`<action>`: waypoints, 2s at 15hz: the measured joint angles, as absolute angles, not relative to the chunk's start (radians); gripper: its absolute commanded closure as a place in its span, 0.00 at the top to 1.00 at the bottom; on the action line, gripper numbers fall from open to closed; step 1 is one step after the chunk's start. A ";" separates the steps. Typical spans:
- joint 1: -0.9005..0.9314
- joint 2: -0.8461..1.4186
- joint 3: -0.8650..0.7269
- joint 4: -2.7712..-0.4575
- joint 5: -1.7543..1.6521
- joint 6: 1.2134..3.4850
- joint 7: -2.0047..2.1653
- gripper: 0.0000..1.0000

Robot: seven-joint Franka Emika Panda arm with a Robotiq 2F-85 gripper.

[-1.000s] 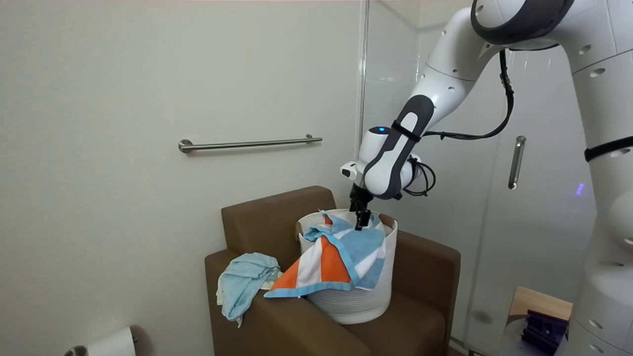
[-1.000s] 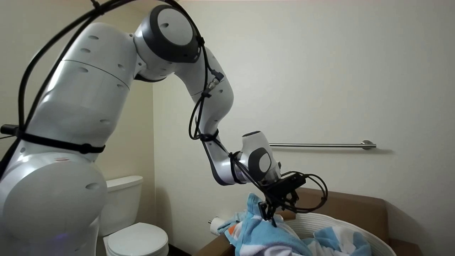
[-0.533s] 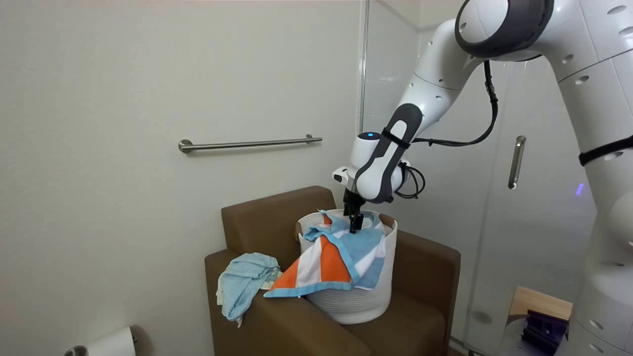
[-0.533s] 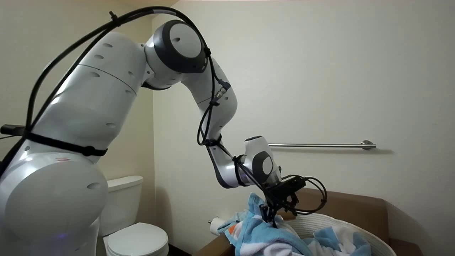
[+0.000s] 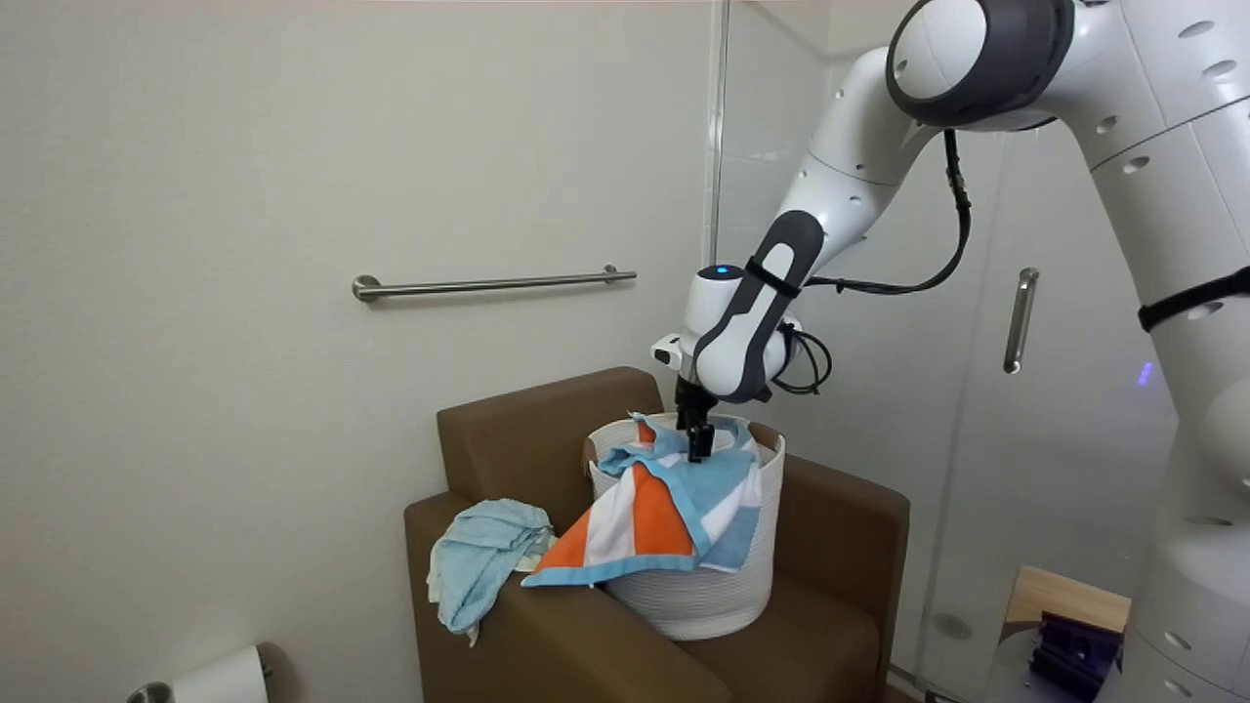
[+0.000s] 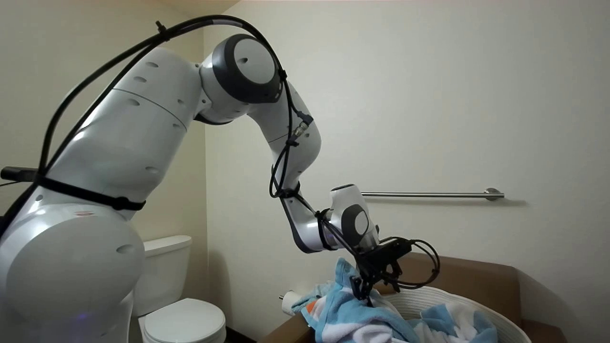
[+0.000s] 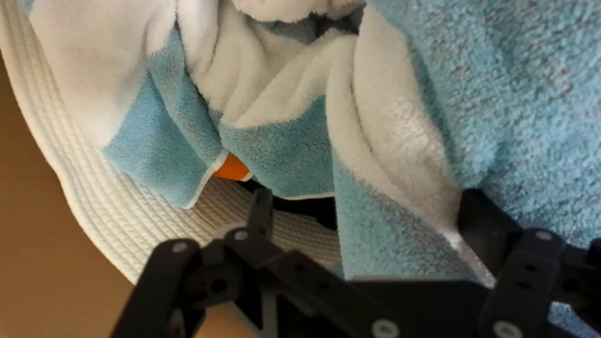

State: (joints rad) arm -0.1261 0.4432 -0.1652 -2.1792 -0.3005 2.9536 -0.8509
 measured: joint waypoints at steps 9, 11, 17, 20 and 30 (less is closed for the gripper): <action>-0.126 0.447 -0.161 -2.185 -0.302 2.945 -0.850 1.00; -0.126 0.440 -0.158 -2.195 -0.304 2.950 -0.850 1.00; -0.155 0.325 -0.117 -2.297 -0.304 2.956 -0.852 1.00; -0.188 0.251 -0.077 -2.360 -0.301 2.953 -0.860 1.00; -0.187 0.213 -0.044 -2.459 -0.302 2.923 -0.881 1.00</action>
State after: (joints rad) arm -0.1874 0.2130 -0.0435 -2.4593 -0.3018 2.9232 -0.8806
